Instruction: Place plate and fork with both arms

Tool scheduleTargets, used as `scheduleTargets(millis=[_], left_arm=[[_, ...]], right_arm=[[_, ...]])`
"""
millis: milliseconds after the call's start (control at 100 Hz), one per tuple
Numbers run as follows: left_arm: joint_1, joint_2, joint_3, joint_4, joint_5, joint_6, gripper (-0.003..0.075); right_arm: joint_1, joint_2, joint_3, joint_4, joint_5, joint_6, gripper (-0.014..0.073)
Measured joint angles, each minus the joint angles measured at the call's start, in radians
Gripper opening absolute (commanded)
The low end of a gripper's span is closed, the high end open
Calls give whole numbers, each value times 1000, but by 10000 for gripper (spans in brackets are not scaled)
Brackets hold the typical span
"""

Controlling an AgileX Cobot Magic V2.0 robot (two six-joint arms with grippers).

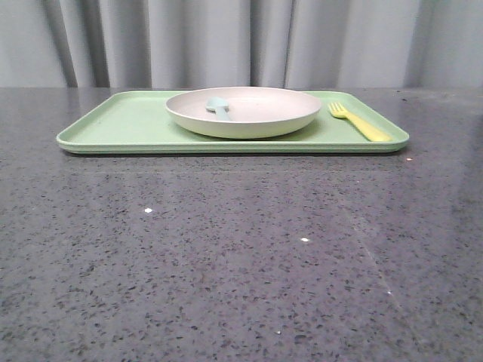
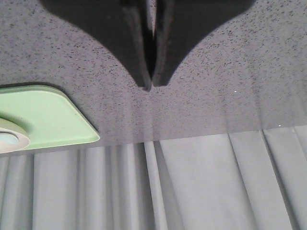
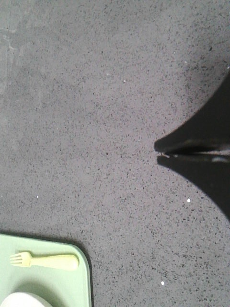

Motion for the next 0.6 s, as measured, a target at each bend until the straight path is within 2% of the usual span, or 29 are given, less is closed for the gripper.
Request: scheduleTargets(millis=[380, 600], left_arm=[[0, 0, 0, 0, -2, 0, -20], [0, 0, 0, 0, -2, 0, -20]], right_arm=[[0, 0, 9, -4, -14, 0, -119], [0, -40, 147, -7, -201, -7, -119]])
